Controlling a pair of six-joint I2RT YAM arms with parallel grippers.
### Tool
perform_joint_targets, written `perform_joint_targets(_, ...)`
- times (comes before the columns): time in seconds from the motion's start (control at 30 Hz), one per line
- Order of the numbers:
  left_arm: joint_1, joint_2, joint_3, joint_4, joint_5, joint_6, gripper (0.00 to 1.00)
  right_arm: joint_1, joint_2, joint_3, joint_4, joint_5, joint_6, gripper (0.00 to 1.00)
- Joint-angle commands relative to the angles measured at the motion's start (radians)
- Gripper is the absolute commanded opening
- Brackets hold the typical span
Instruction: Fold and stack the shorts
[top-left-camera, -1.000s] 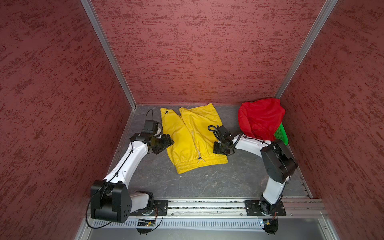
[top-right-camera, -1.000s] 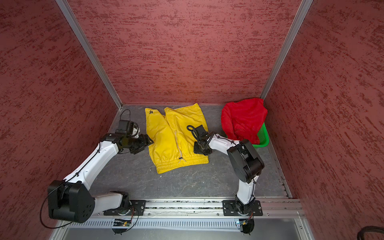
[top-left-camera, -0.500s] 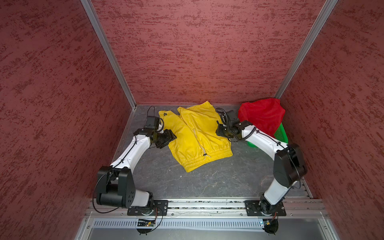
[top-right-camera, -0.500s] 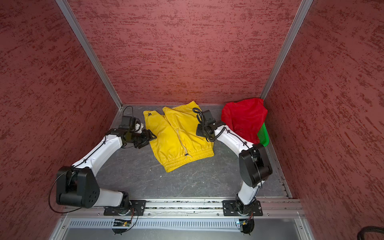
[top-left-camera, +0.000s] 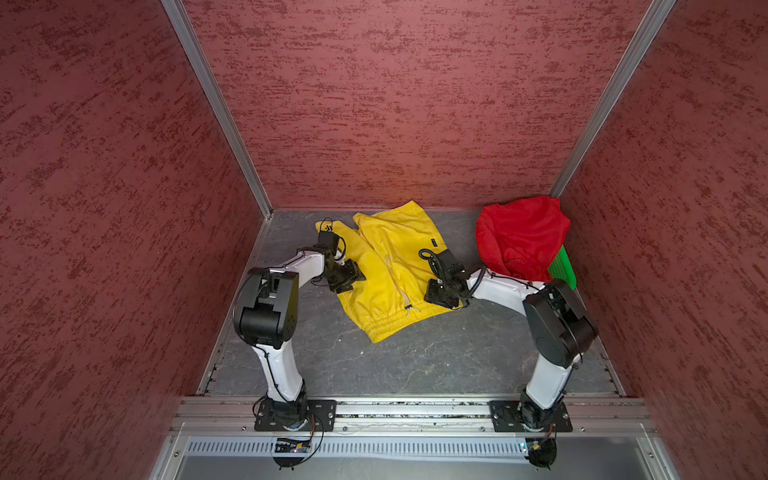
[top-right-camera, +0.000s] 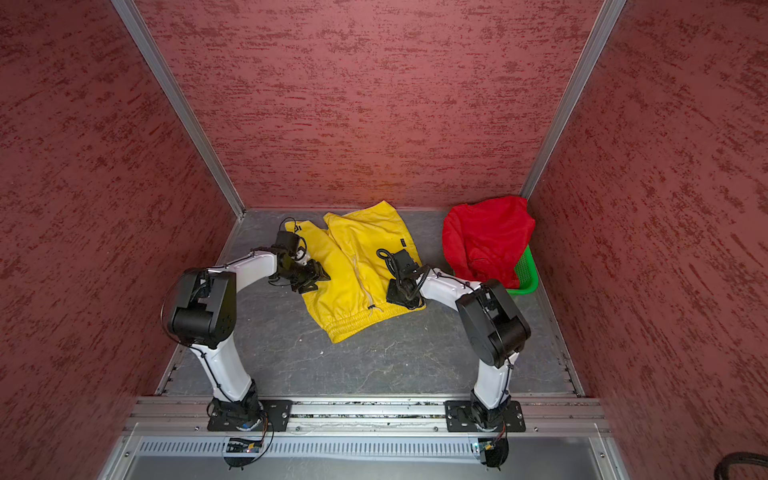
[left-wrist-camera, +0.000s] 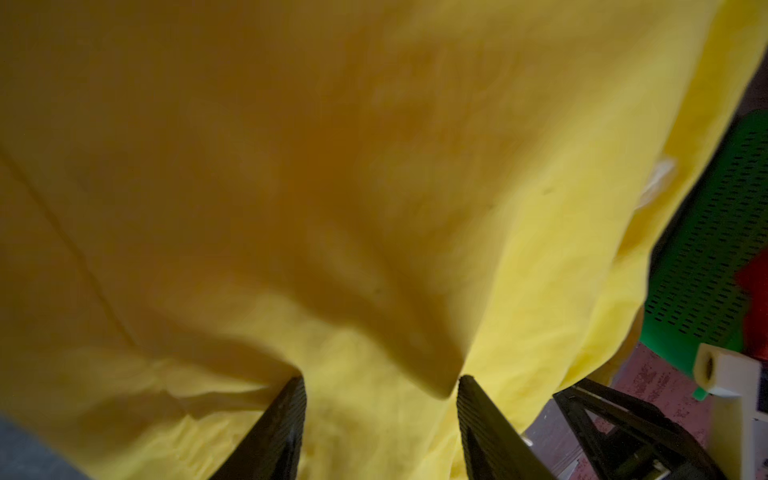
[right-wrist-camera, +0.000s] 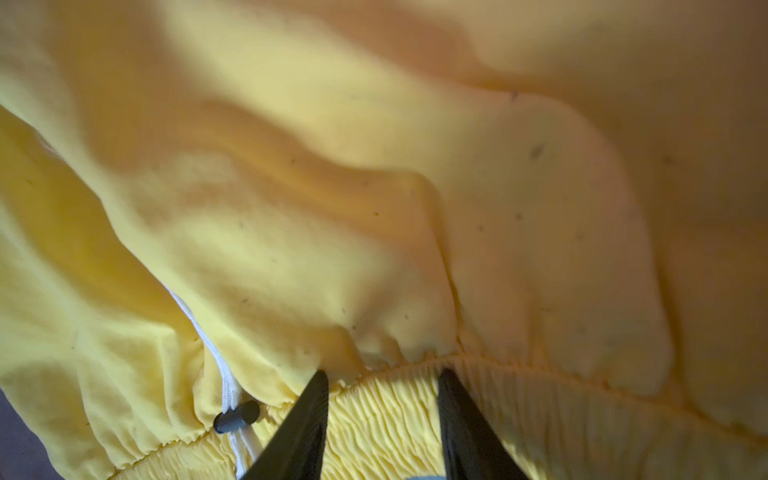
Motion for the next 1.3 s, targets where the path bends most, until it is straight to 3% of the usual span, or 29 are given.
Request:
perform_joint_targets(0.0,0.003,0.013,-0.038,-0.036,-0.030,0.031,0.59,-0.031,0.078,0.043,-0.043,0.060,-0.037,0.45)
perform_joint_targets(0.2,-0.002,-0.130,-0.203,-0.043,-0.047,-0.023,0.58,-0.107,0.180,0.185,-0.117,0.104,-0.135,0.46)
perform_joint_targets(0.43,-0.111,-0.317,-0.303,-0.096,-0.122,-0.060,0.58,-0.191,0.260,0.360,-0.165,0.103,-0.253,0.46)
perform_joint_targets(0.6,-0.135,-0.494,-0.301,-0.106,-0.162,-0.125,0.59,-0.211,0.194,0.468,-0.228,0.098,-0.320,0.47)
perform_joint_targets(0.7,-0.109,-0.552,-0.299,-0.057,-0.153,-0.150,0.60,-0.211,0.072,0.430,-0.230,0.073,-0.279,0.47)
perform_joint_targets(0.83,-0.056,-0.493,-0.268,0.005,-0.099,-0.137,0.60,-0.197,-0.139,0.227,-0.105,-0.032,-0.109,0.47)
perform_joint_targets(0.97,-0.020,-0.314,-0.175,0.010,-0.022,-0.080,0.58,-0.102,-0.282,-0.014,0.075,-0.089,0.069,0.44)
perform_joint_targets(1.1,0.004,-0.152,-0.066,-0.027,0.012,-0.027,0.57,0.044,-0.255,-0.101,0.182,-0.119,0.142,0.43)
perform_joint_targets(1.27,0.053,-0.093,-0.065,-0.029,0.029,-0.020,0.56,0.152,-0.087,0.023,0.100,-0.128,0.076,0.44)
